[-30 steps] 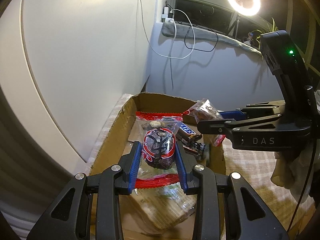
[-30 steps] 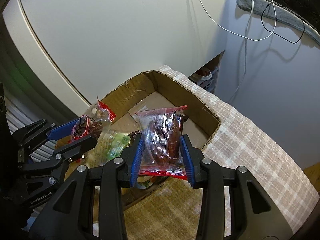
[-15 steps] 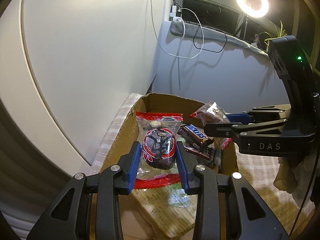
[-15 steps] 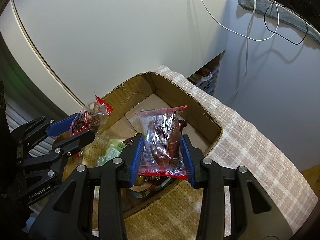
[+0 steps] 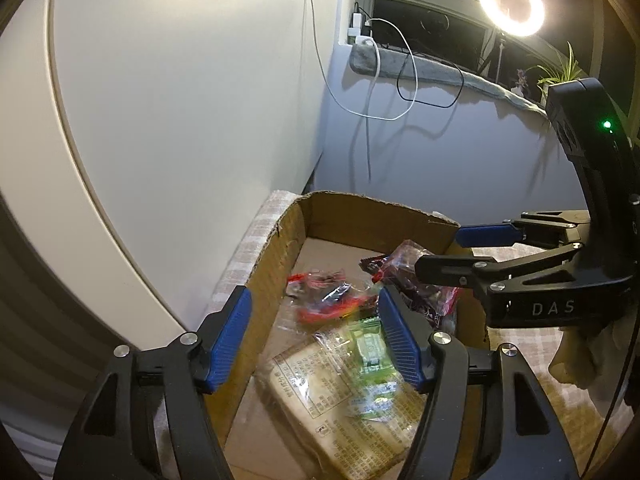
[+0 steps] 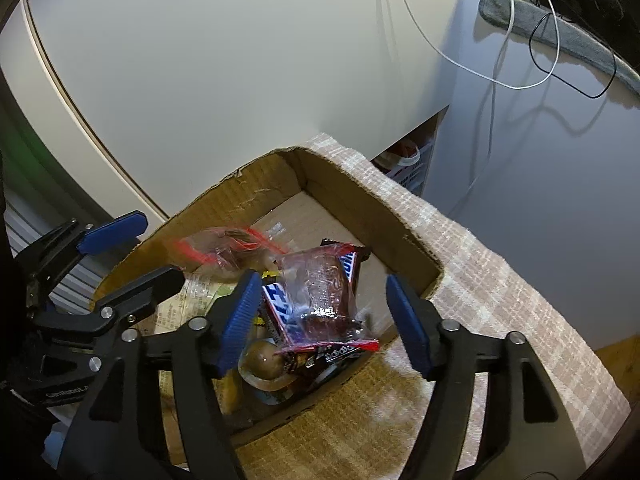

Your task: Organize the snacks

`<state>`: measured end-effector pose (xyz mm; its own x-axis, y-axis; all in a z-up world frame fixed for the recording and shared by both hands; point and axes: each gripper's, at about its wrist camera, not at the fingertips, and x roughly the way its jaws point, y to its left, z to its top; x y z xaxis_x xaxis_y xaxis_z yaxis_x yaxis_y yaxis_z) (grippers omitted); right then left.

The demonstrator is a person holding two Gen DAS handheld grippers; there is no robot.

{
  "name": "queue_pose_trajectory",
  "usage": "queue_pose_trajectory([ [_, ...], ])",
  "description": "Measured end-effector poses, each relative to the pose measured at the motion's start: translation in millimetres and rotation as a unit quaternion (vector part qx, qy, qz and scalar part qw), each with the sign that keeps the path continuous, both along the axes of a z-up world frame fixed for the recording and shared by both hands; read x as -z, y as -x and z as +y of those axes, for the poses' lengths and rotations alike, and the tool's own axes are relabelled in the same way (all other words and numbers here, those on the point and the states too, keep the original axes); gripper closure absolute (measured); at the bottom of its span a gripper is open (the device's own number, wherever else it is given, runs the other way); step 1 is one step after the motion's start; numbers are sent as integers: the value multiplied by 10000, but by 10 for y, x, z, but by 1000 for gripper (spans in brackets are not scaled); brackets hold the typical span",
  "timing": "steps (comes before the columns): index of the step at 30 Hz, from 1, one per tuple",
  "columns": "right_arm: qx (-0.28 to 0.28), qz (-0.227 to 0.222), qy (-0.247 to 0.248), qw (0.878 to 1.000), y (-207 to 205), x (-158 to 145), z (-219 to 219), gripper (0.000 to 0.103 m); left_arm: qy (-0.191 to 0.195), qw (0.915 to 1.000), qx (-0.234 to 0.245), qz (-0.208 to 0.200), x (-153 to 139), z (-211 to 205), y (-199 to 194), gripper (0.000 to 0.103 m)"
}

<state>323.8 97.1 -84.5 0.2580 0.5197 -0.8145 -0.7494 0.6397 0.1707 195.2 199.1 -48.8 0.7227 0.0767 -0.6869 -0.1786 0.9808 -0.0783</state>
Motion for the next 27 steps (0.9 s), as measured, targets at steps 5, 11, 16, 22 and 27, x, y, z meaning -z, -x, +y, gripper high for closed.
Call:
queue_pose_trajectory([
  [5, 30, -91, 51, 9999, -12, -19, -6, 19, -53, 10000, -1, 5, -6, -2, 10, 28],
  [11, 21, -159, 101, 9998, 14, -42, -5, 11, -81, 10000, -35, 28, -10, 2, 12, 24],
  [16, 53, -160, 66, 9998, 46, -56, -20, 11, -82, 10000, -38, 21, -28, 2, 35, 24],
  [22, 126, -297, -27, 9995, 131, -144, -84, 11, -117, 9999, -57, -60, -84, -24, 103, 24],
  [27, 125, -465, -104, 9988, 275, -233, -143, 11, -171, 9997, -95, -167, -163, -52, 216, 24],
])
